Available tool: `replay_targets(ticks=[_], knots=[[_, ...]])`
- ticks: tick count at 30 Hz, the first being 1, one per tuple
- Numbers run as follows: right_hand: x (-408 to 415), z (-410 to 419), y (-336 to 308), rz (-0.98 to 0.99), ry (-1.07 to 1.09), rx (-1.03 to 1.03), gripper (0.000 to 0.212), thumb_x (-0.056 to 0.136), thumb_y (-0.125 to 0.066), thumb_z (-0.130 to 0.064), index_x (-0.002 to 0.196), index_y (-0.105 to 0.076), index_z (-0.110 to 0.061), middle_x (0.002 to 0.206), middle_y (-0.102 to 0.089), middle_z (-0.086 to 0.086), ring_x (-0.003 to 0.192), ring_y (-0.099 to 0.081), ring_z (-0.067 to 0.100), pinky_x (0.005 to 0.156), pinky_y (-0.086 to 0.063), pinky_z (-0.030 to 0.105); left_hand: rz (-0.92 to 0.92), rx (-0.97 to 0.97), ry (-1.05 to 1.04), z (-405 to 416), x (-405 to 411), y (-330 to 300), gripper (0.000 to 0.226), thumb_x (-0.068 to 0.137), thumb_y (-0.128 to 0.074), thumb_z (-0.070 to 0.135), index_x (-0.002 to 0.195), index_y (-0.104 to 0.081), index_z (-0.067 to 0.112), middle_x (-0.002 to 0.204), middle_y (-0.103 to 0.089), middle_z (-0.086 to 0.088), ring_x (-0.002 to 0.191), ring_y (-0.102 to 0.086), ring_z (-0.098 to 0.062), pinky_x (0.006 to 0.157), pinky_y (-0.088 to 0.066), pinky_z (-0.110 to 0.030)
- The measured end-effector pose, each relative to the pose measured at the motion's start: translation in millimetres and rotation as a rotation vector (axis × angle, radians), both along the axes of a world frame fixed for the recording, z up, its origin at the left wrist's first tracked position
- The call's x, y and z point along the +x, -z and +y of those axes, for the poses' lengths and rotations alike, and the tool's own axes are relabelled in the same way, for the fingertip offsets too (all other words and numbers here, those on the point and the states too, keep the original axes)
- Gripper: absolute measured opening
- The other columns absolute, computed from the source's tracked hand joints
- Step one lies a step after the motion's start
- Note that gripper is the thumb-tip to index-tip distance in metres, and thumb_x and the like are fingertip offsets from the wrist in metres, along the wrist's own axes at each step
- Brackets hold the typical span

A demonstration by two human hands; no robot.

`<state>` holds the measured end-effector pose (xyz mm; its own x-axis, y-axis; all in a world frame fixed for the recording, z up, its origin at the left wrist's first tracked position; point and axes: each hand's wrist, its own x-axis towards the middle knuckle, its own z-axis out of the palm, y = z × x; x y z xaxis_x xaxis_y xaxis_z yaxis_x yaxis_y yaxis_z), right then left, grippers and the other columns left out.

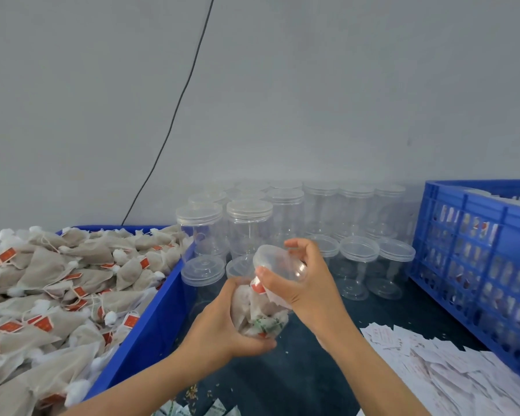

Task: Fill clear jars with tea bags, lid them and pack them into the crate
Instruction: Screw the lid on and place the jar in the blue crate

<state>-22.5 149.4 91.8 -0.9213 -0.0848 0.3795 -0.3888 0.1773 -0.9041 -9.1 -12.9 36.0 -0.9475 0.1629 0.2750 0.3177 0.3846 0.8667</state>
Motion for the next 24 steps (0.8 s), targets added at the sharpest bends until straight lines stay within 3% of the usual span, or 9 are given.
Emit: replay_targets(ticks=[4, 6, 8, 12, 15, 17, 20, 24], knots=[[4, 12, -15, -0.121, -0.109, 0.003, 0.106, 0.046, -0.084, -0.058, 0.133, -0.026, -0.044, 0.118, -0.050, -0.013, 0.106, -0.056, 0.006, 0.073, -0.052, 0.017, -0.176, 0.116, 0.060, 1, 2, -5, 0.089, 0.052, -0.094, 0.030, 0.122, -0.042, 0.045, 0.114, -0.067, 0.016, 0.105, -0.066, -0.006, 0.082, -0.055, -0.022], [6, 23, -20, -0.247, -0.183, -0.029, 0.124, 0.033, -0.083, -0.060, 0.138, -0.021, -0.044, 0.126, -0.052, -0.005, 0.114, -0.055, 0.016, 0.090, -0.051, 0.031, -0.315, 0.174, 0.126, 0, 4, -10, 0.097, 0.048, -0.095, 0.030, 0.128, -0.041, 0.037, 0.117, -0.068, 0.012, 0.106, -0.066, -0.006, 0.079, -0.055, -0.020], [9, 36, -22, -0.328, -0.235, -0.031, 0.127, 0.033, -0.087, -0.054, 0.140, -0.020, -0.043, 0.127, -0.054, 0.000, 0.118, -0.055, 0.020, 0.102, -0.045, 0.044, -0.378, 0.196, 0.167, 5, 5, -16, 0.102, 0.041, -0.096, 0.031, 0.128, -0.043, 0.034, 0.115, -0.070, 0.010, 0.103, -0.067, -0.007, 0.076, -0.055, -0.020], [18, 63, -29, -0.356, -0.245, -0.005, 0.112, 0.049, -0.091, -0.037, 0.139, -0.025, -0.040, 0.132, -0.052, 0.002, 0.118, -0.057, 0.023, 0.102, -0.046, 0.047, -0.384, 0.221, 0.234, 39, 6, -30, 0.095, 0.044, -0.094, 0.026, 0.126, -0.046, 0.027, 0.109, -0.072, 0.007, 0.099, -0.069, -0.011, 0.072, -0.055, -0.019], [22, 88, -45, -0.302, -0.148, -0.027, 0.098, 0.060, -0.090, -0.024, 0.136, -0.029, -0.034, 0.128, -0.056, 0.001, 0.116, -0.058, 0.019, 0.099, -0.049, 0.046, -0.311, 0.279, 0.227, 77, 0, -47, 0.087, 0.053, -0.091, 0.018, 0.129, -0.048, 0.022, 0.110, -0.072, -0.003, 0.103, -0.069, -0.019, 0.086, -0.056, -0.033], [23, 108, -61, -0.267, -0.077, -0.060, 0.086, 0.065, -0.088, -0.020, 0.132, -0.035, -0.028, 0.123, -0.059, 0.000, 0.112, -0.059, 0.015, 0.090, -0.053, 0.037, -0.277, 0.312, 0.253, 105, -3, -61, 0.084, 0.054, -0.090, 0.019, 0.128, -0.049, 0.019, 0.111, -0.072, -0.004, 0.105, -0.068, -0.021, 0.091, -0.055, -0.038], [27, 146, -91, -0.230, -0.006, -0.084, 0.065, 0.067, -0.086, -0.014, 0.120, -0.049, -0.022, 0.109, -0.065, -0.003, 0.099, -0.066, 0.015, 0.072, -0.055, 0.027, -0.253, 0.308, 0.365, 147, -13, -87, 0.080, 0.058, -0.090, 0.029, 0.126, -0.050, 0.017, 0.110, -0.072, -0.002, 0.102, -0.069, -0.020, 0.079, -0.057, -0.029], [25, 202, -134, -0.204, 0.080, -0.063, 0.050, 0.067, -0.084, -0.011, 0.112, -0.061, -0.014, 0.102, -0.072, 0.003, 0.089, -0.070, 0.018, 0.066, -0.054, 0.030, -0.151, 0.247, 0.413, 207, -34, -122, 0.072, 0.069, -0.077, 0.039, 0.131, -0.047, 0.021, 0.118, -0.067, -0.001, 0.105, -0.067, -0.014, 0.083, -0.056, -0.025]])
